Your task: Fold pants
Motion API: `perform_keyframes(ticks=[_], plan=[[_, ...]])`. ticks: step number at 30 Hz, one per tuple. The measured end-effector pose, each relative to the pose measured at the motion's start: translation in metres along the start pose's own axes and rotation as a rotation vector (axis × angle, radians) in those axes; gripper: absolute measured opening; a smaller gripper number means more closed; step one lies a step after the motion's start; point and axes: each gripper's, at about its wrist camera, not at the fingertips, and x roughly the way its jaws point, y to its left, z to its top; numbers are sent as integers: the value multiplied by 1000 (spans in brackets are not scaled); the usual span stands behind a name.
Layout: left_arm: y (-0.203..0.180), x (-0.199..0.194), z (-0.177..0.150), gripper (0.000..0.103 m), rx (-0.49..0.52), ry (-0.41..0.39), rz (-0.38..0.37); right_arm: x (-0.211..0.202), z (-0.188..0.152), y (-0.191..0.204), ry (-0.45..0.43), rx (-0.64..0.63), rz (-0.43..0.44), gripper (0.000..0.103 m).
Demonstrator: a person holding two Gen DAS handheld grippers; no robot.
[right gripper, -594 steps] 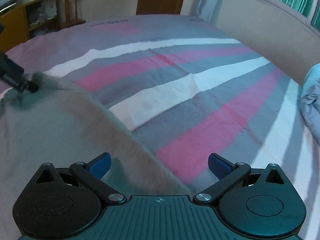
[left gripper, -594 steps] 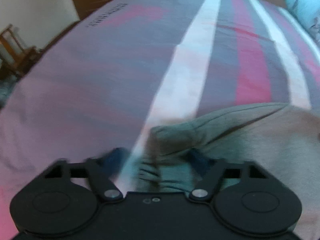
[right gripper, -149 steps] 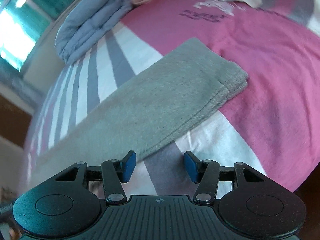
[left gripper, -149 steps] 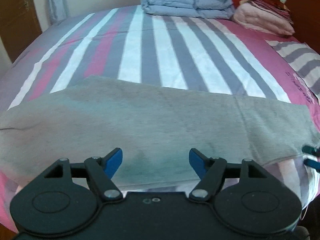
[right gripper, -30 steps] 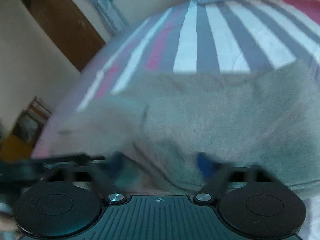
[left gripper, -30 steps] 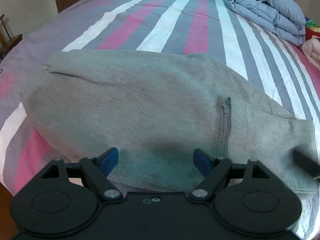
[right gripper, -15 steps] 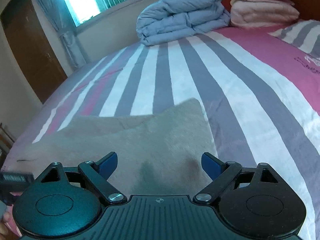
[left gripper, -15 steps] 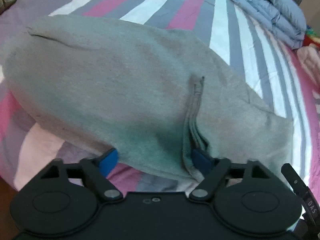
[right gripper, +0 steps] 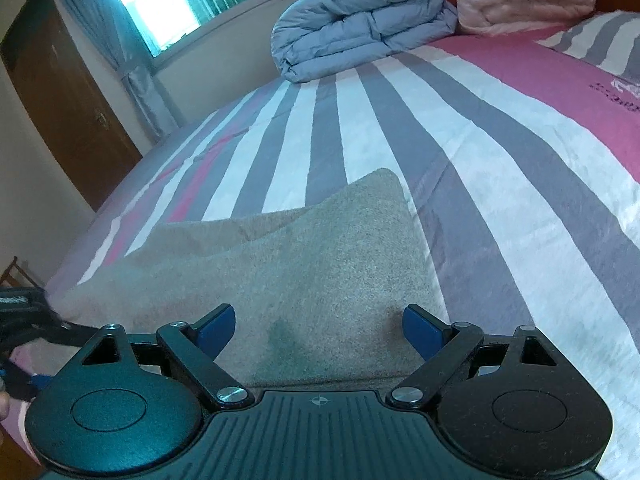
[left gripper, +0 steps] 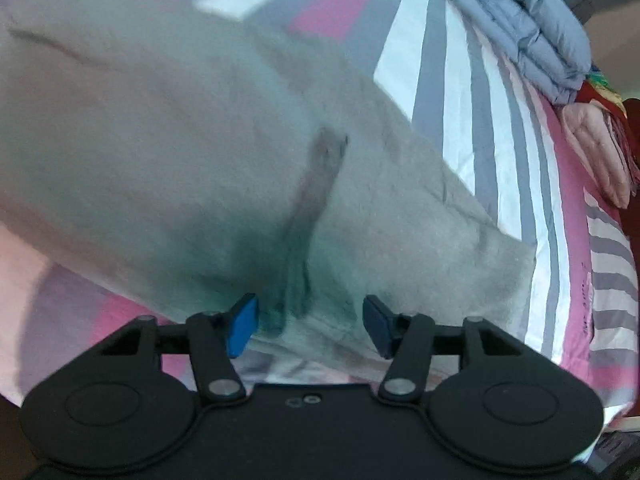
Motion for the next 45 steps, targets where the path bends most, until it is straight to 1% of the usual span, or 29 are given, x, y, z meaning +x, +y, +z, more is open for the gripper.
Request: perform_keyframes(ticks=[1,2,3,4,5,6,7,8,9,10,13,16,18,19,20,21,23,24,25,26,28,31,32,33,35,37,39,42,45], plan=[[0,5,-1,48,0,4,9,0,0,-1,0,4,2,90],[1,9,-2,55,-4,4,8,0,-1,-1,1,6,4,90],[3,10,-2,66,-22,-1,-22,0,-1,-1,2,5,5,90],[4,12,-2,69,-45,-5,-53,0,-2,-1,2,4,5,90],[5,14,-2,69,-67,-3,-95,0,-2,-1,2,1,5,90],[5,14,-3,67,-80,-8,-116,0,-4,-1,2,-2,5,90],[5,15,-3,61,-91,-21,-128,1,-5,-1,3,-6,4,90],[6,14,-4,36,-95,-35,-139,1,-5,-1,3,-10,-1,90],[8,12,-5,17,-96,-49,-149,0,-7,0,1,-13,-4,90],[9,9,-4,10,-90,-64,-155,1,-7,0,-1,-23,-10,90],[-1,-7,-6,8,-25,-119,-156,2,-9,4,-7,-60,-30,90],[-26,-33,-3,7,79,-222,-192,3,-12,8,-13,-100,-46,90],[-34,-51,1,7,131,-265,-222,4,-15,12,-17,-126,-60,90],[-34,-57,0,7,158,-287,-222,4,-16,14,-23,-131,-63,90],[-31,-59,-4,7,174,-302,-202,2,-16,15,-35,-131,-58,90],[-23,-51,-6,7,171,-289,-165,1,-17,17,-44,-137,-58,90],[5,-22,-7,7,108,-217,-86,5,-18,22,-30,-174,-72,90],[17,-3,-10,12,93,-163,-42,8,-19,24,-18,-196,-82,90],[27,6,-14,14,83,-144,-45,11,-22,26,-7,-218,-90,90],[29,4,-17,16,83,-158,-55,15,-24,28,13,-242,-94,90],[24,-6,-16,20,72,-151,-49,20,-28,32,40,-287,-115,90],[22,-30,-13,31,69,-179,-53,18,-23,30,34,-266,-115,90],[24,-39,-13,40,70,-200,-41,14,-19,30,8,-239,-105,90],[29,-48,-14,58,67,-222,-19,9,-15,32,-17,-217,-88,90],[42,-63,-14,80,28,-275,32,9,-7,39,-21,-213,-60,90],[62,-81,-15,78,-10,-320,67,15,-6,49,-5,-231,-53,90],[85,-96,-12,81,-67,-347,110,21,-8,62,1,-242,-33,90],[139,-112,-9,82,-215,-360,166,36,-8,88,21,-280,7,90],[187,-116,-2,82,-383,-367,182,56,-11,119,54,-329,47,90]])
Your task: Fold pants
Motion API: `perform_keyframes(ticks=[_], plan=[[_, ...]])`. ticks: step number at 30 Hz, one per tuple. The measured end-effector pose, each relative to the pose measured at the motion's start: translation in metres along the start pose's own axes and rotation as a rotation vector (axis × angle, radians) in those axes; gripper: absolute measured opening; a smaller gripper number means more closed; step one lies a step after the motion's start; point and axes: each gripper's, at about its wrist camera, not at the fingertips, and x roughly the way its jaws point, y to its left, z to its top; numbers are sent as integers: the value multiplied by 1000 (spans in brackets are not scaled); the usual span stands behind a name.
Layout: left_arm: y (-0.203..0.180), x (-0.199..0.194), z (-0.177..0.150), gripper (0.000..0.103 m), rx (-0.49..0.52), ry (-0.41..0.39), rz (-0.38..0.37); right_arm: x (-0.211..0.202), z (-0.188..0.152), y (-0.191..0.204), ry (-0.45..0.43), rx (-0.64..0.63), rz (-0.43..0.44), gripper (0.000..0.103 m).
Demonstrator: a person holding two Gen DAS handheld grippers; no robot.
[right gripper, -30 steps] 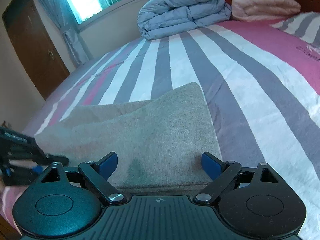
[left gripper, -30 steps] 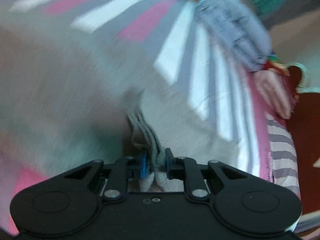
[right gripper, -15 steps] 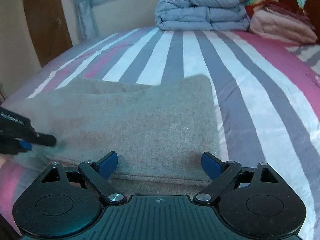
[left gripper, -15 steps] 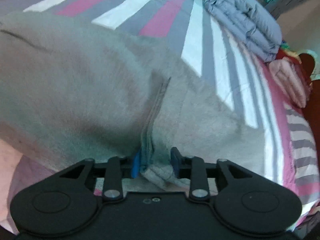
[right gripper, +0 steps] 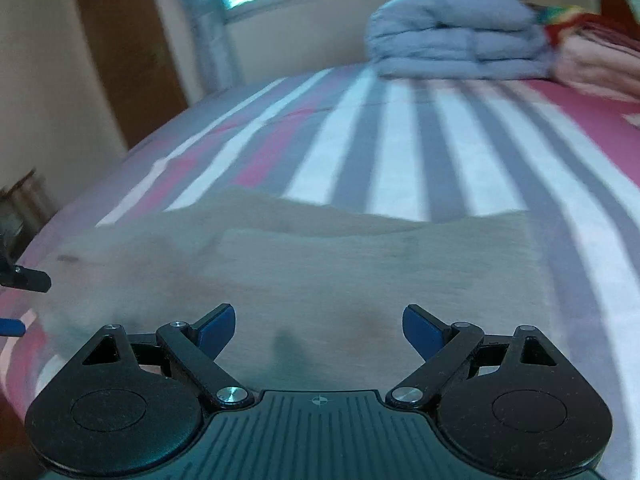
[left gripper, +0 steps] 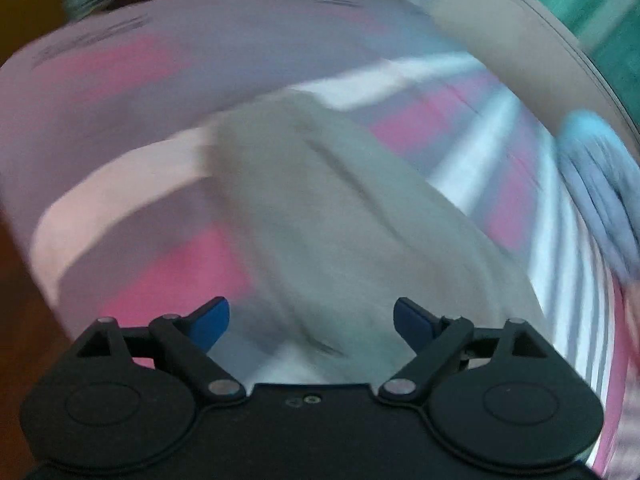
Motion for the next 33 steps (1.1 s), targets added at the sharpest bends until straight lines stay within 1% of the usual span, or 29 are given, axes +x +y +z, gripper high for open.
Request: perform_keyframes(ticks=[1,3,5,6,7,8,9,12,14,16,17,18,19,20,21,22,24,26,30,33], plan=[[14,4,6,82,-54,4,4,5,1,9,-3,-13,7,90],[32,18,17,82,-132,31,-15,16,0,26,-2,-49,17,90],[43,32,24,82,-184,64,-64,35,-6,37,46,-87,-12,90],[46,40,28,82,-197,79,-95,49,-12,40,104,-106,-33,90],[50,45,31,83,-204,92,-114,58,-19,43,121,-135,-48,94],[53,49,33,87,-212,95,-122,61,-22,43,103,-153,-59,96],[55,54,35,89,-220,98,-136,63,-22,41,105,-144,-61,98],[49,65,35,94,-228,92,-171,67,-19,37,117,-133,-52,99],[41,73,38,94,-221,84,-209,68,-20,34,110,-126,-49,100],[43,77,39,93,-244,78,-256,68,-22,33,98,-122,-51,100],[45,81,39,84,-255,77,-300,69,-22,33,93,-120,-53,100],[48,83,39,71,-263,80,-324,67,-23,34,88,-120,-54,100],[51,84,38,67,-275,78,-330,67,-23,34,85,-118,-54,100],[55,86,37,57,-293,71,-341,62,-25,37,84,-115,-55,100],[59,87,35,39,-309,67,-347,61,-25,38,84,-111,-55,101],[63,88,34,31,-315,66,-339,61,-25,38,84,-108,-55,101],[71,87,30,19,-324,65,-360,59,-25,39,81,-103,-54,101],[70,82,29,15,-318,60,-364,59,-26,39,75,-105,-54,101],[57,72,32,10,-295,32,-369,54,-23,40,77,-106,-68,101],[38,55,37,9,-232,-8,-380,37,-20,40,16,-117,-106,101]])
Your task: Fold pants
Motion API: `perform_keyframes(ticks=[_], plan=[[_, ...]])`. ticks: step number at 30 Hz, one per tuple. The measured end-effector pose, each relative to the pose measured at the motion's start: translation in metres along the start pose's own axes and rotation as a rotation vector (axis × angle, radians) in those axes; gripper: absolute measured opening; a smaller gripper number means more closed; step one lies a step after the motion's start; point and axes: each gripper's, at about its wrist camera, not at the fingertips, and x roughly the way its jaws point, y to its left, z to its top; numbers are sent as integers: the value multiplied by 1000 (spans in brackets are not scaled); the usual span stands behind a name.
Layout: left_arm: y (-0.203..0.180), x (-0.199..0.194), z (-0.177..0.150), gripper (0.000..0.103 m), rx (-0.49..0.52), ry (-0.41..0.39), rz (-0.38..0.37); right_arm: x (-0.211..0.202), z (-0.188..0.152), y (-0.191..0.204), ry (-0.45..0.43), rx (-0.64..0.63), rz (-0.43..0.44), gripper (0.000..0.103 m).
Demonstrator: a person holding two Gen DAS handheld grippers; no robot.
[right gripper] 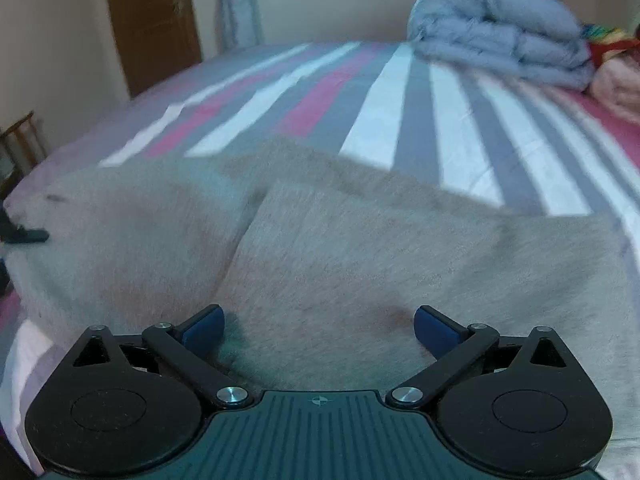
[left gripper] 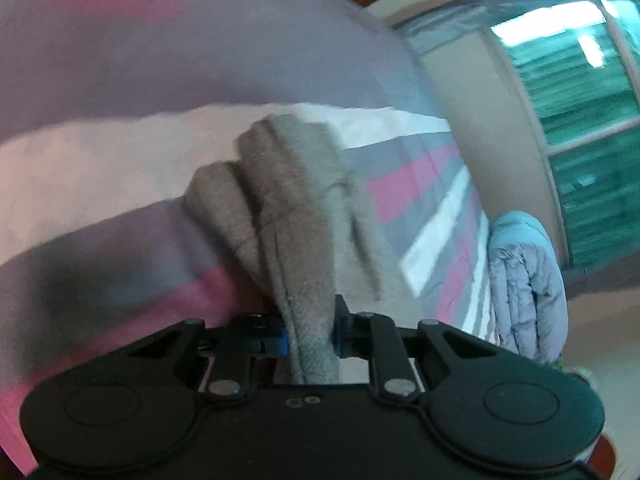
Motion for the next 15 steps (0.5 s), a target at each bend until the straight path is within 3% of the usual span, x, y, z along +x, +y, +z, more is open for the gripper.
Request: perform_keyframes(ticks=[3,6,8,11,15], plan=[[-43,-9,-8,9,146,-37,-28,7,-11,7,42,-118,-51,101],[-92,-12,-24,9,306,-34,-65,15,-9,-3,72,-36,-24,102],[-124,-11,-41,9,412,-29,-85,17,-4,-3,93,-49,-14,102],[-172,-4,-81,9,567,13,-140,4,2,-22,86,22,27,102],[-224,17,-171,9,803,145,-209,-30,-2,-76,33,166,24,102]])
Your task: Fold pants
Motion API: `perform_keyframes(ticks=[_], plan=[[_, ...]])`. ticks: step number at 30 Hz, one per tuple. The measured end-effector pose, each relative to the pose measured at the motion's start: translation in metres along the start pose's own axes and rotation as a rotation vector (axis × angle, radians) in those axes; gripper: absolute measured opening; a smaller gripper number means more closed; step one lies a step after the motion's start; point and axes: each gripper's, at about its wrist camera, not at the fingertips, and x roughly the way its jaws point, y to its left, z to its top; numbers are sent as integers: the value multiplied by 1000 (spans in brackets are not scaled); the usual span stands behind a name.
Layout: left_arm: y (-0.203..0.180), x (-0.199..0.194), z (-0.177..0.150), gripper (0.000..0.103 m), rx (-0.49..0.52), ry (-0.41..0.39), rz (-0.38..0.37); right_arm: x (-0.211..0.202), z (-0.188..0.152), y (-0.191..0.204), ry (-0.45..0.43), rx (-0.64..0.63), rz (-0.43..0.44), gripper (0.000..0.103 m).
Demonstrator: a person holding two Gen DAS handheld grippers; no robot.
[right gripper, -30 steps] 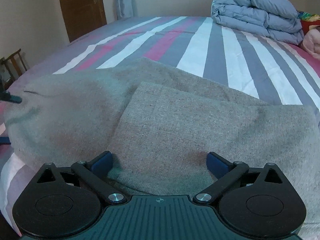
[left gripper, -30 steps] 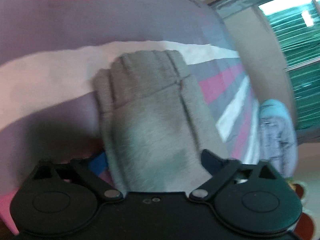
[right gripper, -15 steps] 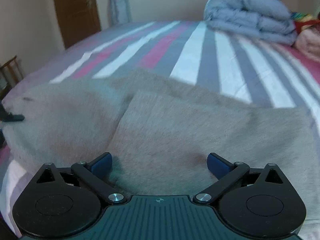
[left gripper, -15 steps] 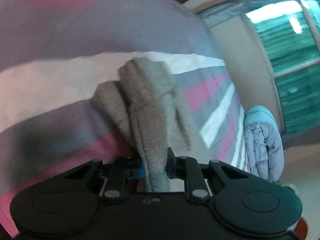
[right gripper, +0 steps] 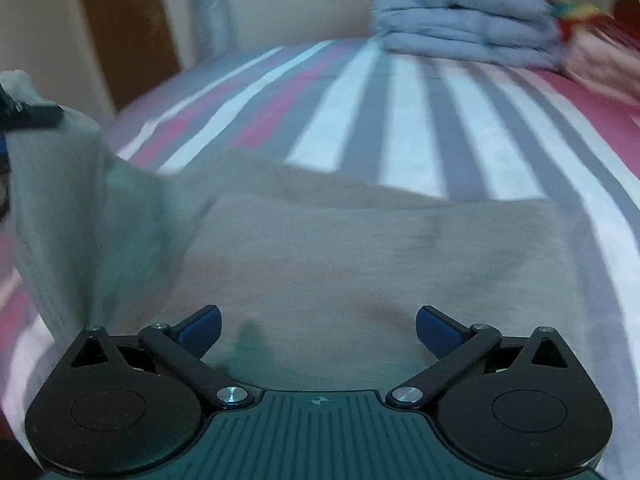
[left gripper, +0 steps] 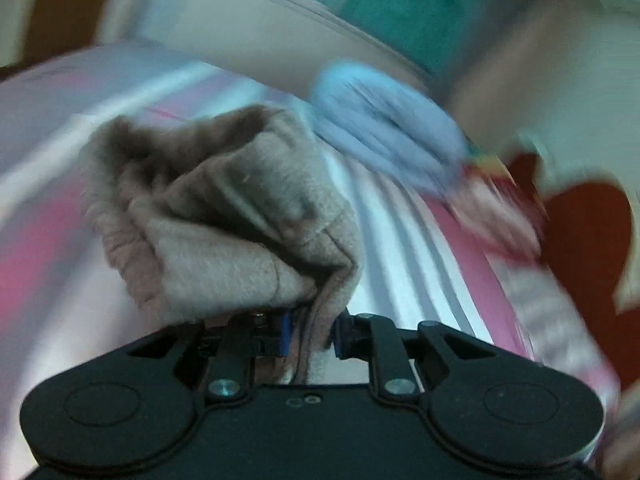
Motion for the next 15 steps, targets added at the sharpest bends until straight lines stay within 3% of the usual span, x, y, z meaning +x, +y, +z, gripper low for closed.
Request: perform_keyframes(ticks=[2,4,7,9,13,15], plan=[[-38,30,-24,9,91,95,-31,-19,0,-32,-24,57,-4,102],[-69,62,-51,10,185,194,-8,-35,1,-61,-42,107,-26,102],[-89,91,-78,13,254,305,15,-53,-3,-107,-46,200,-37,102],[-99,85,-79,16,296,279,34,-65,-6,-130,-53,269,-12,102],[-99,56,-54,27,267,216,23,-76,1,-143,-67,336,94,102],[-88,44,-41,45,259,170,83,-75,6,-140,-49,373,173,102]])
